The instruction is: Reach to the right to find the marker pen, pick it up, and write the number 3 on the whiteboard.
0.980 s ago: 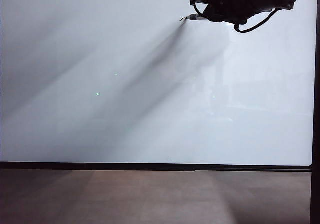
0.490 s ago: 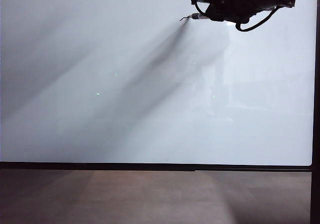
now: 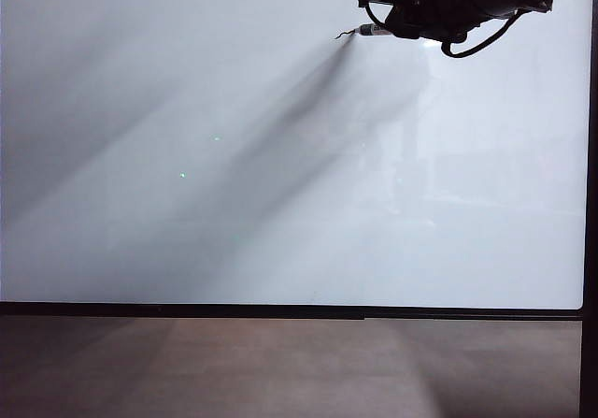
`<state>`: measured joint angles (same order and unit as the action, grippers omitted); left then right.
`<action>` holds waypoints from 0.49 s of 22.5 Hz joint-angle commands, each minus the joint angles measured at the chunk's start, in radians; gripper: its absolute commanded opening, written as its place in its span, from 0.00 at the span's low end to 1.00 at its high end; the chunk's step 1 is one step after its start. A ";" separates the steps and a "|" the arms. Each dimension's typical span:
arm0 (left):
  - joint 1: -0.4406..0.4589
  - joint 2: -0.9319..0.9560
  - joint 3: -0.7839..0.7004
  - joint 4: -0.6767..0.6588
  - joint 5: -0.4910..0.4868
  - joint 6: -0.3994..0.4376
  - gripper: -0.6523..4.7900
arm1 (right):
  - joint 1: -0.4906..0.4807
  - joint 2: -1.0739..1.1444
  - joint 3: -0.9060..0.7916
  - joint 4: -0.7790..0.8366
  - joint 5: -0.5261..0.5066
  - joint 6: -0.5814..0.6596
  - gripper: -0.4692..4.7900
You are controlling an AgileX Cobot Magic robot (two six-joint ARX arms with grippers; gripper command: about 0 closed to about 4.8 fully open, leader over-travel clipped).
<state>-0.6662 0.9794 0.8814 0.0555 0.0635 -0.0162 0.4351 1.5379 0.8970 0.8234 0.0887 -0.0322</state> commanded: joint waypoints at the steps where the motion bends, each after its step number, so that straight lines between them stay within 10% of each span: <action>1: 0.001 -0.003 0.001 0.011 0.000 0.005 0.11 | -0.002 -0.005 0.002 0.006 0.025 0.000 0.17; 11: 0.001 -0.002 0.001 0.011 0.000 0.005 0.11 | -0.002 -0.005 0.002 -0.037 0.022 0.006 0.17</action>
<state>-0.6662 0.9794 0.8818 0.0555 0.0635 -0.0162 0.4351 1.5379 0.8970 0.7864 0.0940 -0.0307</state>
